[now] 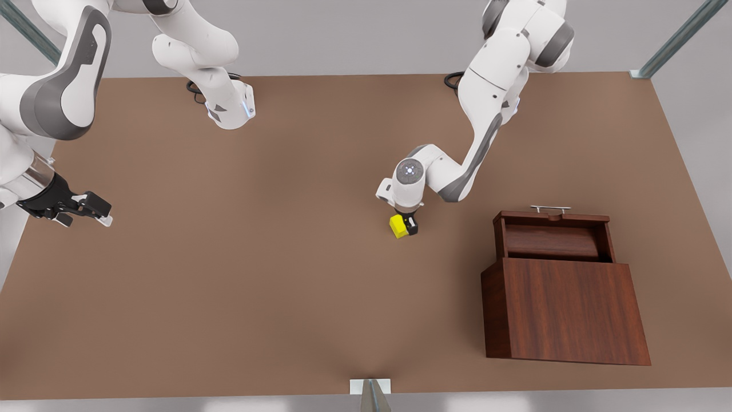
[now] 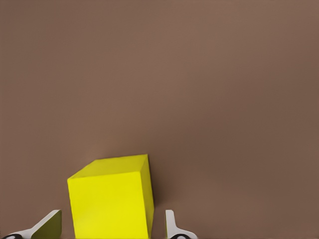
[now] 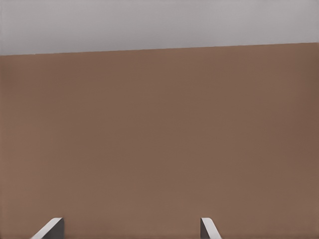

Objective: Open the drawer with left arm, place the square in the middle with right arm, and place the square in the drawer with left arm

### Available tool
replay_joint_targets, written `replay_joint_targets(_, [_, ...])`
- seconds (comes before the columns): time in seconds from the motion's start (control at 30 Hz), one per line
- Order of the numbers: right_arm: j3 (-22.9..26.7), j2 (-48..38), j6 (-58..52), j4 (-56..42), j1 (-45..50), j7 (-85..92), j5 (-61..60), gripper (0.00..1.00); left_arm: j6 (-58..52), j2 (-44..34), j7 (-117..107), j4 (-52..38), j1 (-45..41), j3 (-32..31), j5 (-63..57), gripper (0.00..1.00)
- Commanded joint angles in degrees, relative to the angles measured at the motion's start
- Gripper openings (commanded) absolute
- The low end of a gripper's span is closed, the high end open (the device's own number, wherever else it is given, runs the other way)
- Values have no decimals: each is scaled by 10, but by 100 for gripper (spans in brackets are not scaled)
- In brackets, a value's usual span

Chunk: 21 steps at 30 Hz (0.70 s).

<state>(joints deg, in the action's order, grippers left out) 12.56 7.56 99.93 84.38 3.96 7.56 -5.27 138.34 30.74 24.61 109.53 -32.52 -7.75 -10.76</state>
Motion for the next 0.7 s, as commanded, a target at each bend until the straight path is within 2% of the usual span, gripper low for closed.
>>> replay_joint_targets(0.0, [0,1,0,0,0,0,0,100,0,1,0,0,0,-1,-2,100])
replay_joint_targets(0.67, [0,0,3,0,0,0,0,100,29,41,-74,-5,-1,-1,-95,97])
